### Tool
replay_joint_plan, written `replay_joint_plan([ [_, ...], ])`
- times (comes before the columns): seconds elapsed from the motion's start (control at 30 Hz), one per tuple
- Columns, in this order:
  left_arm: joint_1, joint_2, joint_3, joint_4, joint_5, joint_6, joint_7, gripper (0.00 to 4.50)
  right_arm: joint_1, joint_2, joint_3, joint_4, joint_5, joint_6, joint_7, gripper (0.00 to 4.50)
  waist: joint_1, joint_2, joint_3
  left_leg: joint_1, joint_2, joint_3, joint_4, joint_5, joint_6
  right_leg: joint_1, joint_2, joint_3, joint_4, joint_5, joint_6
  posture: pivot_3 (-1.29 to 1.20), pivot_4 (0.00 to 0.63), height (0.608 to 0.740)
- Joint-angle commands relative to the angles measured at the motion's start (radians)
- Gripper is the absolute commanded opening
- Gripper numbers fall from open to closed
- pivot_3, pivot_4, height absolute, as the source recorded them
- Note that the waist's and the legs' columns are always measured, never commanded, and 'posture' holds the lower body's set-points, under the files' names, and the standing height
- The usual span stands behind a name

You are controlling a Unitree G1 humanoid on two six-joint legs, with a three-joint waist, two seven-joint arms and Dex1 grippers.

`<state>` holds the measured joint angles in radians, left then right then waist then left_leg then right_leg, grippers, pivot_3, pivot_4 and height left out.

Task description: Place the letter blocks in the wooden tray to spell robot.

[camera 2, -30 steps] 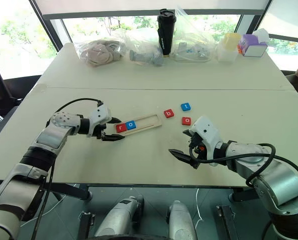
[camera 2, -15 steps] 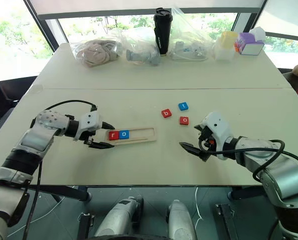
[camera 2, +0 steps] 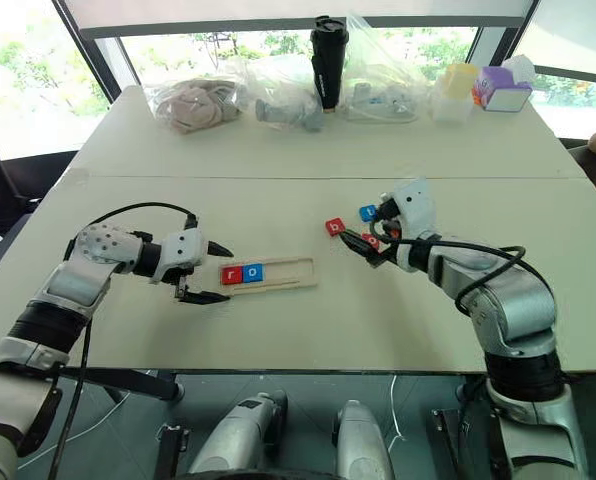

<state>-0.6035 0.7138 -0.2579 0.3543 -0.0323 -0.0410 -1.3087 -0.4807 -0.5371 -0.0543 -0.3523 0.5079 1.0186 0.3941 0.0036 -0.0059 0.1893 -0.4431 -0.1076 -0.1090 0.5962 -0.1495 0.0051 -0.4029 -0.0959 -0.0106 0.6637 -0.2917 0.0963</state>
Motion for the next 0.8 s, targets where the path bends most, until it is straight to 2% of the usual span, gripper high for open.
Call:
replay_joint_plan([
  [0.03,-0.018,0.002,0.003,0.023,0.046,-0.033,0.050,4.46,-0.087,0.063,0.056,0.080,-0.053,0.014,-0.060,4.50,-0.001,0.000,0.000,0.000,0.000,0.000,0.000,0.000,0.000,-0.001,0.000,0.000,0.000,0.000,0.000,0.00,0.150,0.740],
  [0.17,0.007,0.085,0.047,-0.118,-0.035,0.142,-0.034,4.46,-0.195,0.120,0.128,0.252,-0.133,-0.011,-0.086,4.50,-0.014,0.000,0.000,0.000,0.000,0.000,0.000,0.000,0.000,-0.003,0.001,0.000,0.001,0.000,0.000,0.00,0.150,0.740],
  [0.27,0.059,0.190,0.185,-0.318,-0.231,0.386,-0.091,4.46,-0.287,0.160,0.160,0.415,-0.184,-0.041,-0.088,4.50,-0.027,0.000,0.000,-0.002,0.000,0.001,-0.001,0.001,0.000,-0.002,0.001,0.002,0.002,0.001,0.000,0.00,0.150,0.740],
  [0.37,0.103,0.245,0.292,-0.448,-0.338,0.524,-0.068,4.46,-0.338,0.186,0.172,0.514,-0.217,-0.058,-0.082,4.50,-0.037,0.000,0.001,-0.002,0.000,0.001,-0.004,0.001,-0.001,-0.003,0.002,0.002,0.002,0.001,0.000,0.00,0.150,0.740],
  [0.6,0.175,0.266,0.493,-0.622,-0.490,0.724,0.080,4.46,-0.365,0.246,0.195,0.586,-0.252,-0.050,-0.063,4.50,-0.046,0.000,0.001,-0.001,0.001,0.001,-0.004,0.001,-0.001,-0.003,0.003,0.002,0.003,0.001,0.001,0.00,0.150,0.740],
  [0.8,0.280,0.259,0.560,-0.726,-0.540,0.786,0.177,4.46,-0.350,0.277,0.209,0.603,-0.283,-0.043,-0.063,4.50,-0.047,0.000,0.001,0.000,0.001,0.001,-0.004,0.001,-0.002,-0.003,0.004,0.003,0.004,0.001,0.001,0.00,0.150,0.740],
])
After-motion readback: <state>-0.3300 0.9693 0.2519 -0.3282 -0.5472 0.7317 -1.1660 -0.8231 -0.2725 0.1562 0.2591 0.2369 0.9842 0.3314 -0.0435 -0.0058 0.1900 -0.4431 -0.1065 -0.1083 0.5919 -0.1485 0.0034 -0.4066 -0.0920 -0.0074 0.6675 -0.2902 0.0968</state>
